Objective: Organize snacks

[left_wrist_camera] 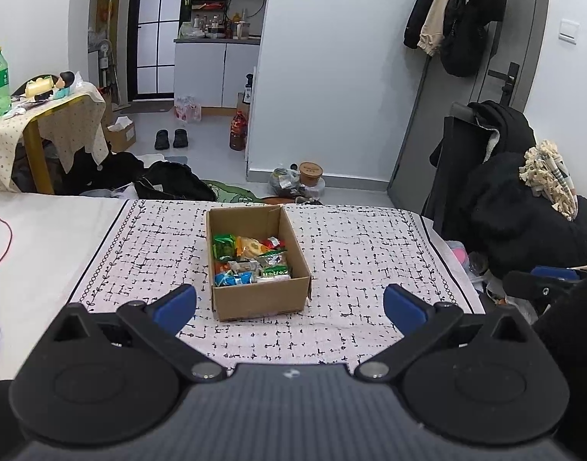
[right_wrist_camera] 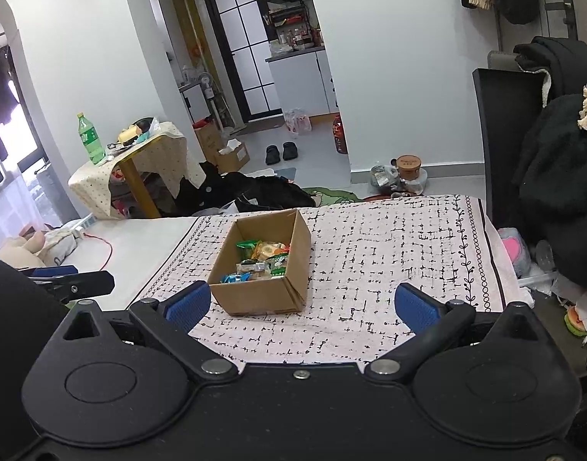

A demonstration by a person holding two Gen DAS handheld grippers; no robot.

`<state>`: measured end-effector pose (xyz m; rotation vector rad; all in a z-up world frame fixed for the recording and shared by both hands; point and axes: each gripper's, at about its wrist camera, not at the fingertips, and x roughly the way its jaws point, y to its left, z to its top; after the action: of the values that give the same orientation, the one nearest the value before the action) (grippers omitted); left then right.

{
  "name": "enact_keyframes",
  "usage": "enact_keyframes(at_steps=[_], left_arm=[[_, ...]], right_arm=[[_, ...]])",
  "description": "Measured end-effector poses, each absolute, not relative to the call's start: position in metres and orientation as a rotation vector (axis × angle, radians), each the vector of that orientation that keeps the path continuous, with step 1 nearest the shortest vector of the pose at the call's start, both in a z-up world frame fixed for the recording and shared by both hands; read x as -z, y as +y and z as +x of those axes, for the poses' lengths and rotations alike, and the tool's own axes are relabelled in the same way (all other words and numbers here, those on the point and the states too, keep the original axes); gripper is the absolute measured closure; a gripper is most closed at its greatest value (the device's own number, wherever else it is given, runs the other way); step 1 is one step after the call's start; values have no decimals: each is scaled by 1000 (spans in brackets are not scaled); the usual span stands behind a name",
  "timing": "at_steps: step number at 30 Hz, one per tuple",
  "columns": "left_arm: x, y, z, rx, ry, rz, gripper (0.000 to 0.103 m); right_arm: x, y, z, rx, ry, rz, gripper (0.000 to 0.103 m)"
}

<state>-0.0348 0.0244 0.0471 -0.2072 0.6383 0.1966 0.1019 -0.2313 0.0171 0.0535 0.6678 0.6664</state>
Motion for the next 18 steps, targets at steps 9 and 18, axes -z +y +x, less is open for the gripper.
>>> enact_keyframes(at_steps=[9, 18], left_arm=[[-45, 29, -36, -197, 643, -214, 0], [-44, 36, -36, -199, 646, -215, 0]], right_arm=[[-18, -227, 101, -676, 672, 44, 0], [-18, -220, 102, -683, 679, 39, 0]])
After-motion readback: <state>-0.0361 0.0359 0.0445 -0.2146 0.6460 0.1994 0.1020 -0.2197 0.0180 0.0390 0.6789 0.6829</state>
